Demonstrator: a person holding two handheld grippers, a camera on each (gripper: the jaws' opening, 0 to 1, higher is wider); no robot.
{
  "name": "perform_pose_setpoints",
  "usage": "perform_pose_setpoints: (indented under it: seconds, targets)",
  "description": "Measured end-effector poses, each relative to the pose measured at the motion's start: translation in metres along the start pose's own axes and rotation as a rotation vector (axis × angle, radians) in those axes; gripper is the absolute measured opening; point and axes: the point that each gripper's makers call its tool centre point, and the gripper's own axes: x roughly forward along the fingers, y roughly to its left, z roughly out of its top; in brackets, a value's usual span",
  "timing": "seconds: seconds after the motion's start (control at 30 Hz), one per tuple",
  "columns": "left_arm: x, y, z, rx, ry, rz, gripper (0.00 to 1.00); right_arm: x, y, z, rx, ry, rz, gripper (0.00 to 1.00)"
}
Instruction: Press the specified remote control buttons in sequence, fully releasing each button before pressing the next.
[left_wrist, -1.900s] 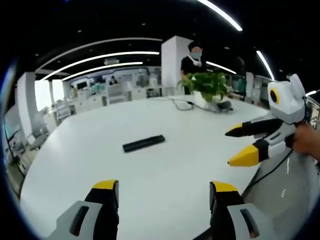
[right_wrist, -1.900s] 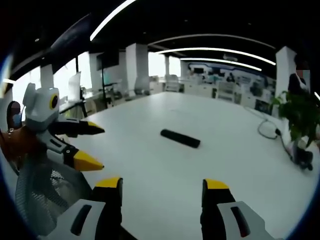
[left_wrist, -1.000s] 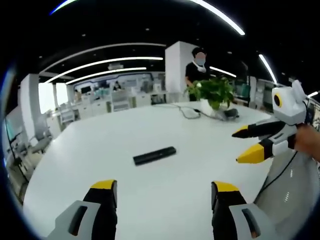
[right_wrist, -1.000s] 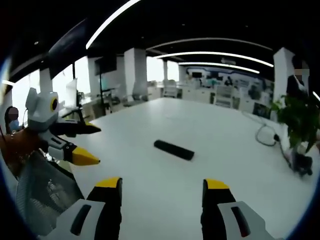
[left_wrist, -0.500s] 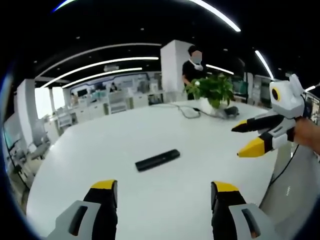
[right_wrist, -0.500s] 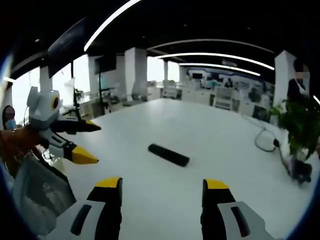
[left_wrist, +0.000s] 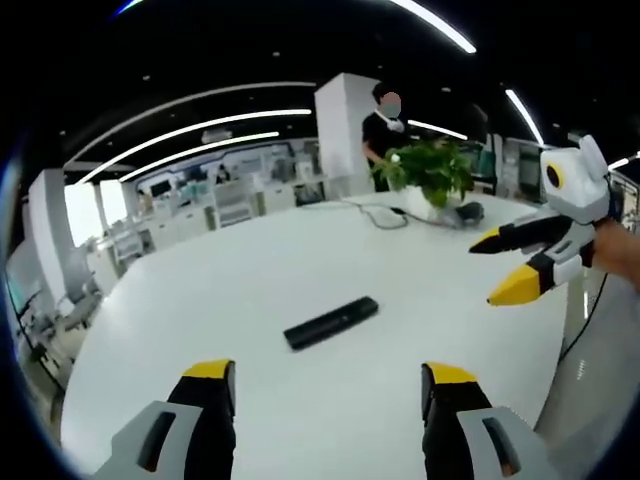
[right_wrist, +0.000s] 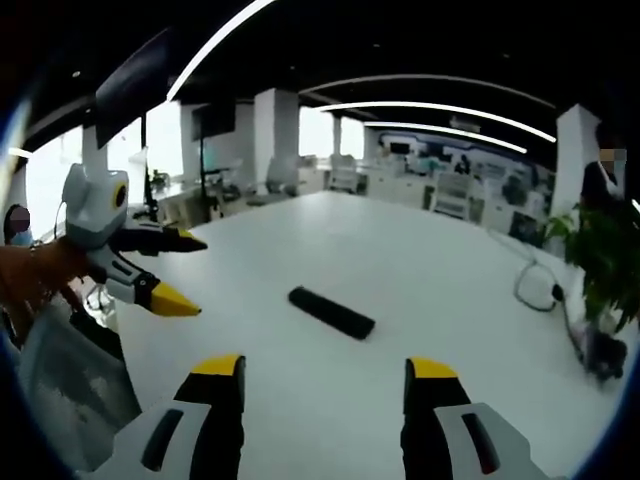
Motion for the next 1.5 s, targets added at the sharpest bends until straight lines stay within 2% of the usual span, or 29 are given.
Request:
perform_pose_setpoints:
  seconds: [0.47, 0.93, 1.2, 1.5]
  targets:
    - [0.017, 0.011, -0.019, 0.001, 0.05, -0.017, 0.77, 0.018, -0.009, -0.013, -0.011, 0.049, 0.006, 0.61]
    - [0.034, 0.024, -0.034, 0.035, 0.098, -0.025, 0.76, 0.033, -0.019, -0.026, -0.017, 0.103, 0.02, 0.61]
    - [0.047, 0.028, -0.044, 0.043, 0.134, -0.038, 0.76, 0.044, -0.024, -0.033, -0.048, 0.143, 0.036, 0.61]
    - [0.059, 0.033, -0.046, 0.067, 0.144, -0.061, 0.76, 0.055, -0.031, -0.041, -0.074, 0.179, 0.042, 0.61]
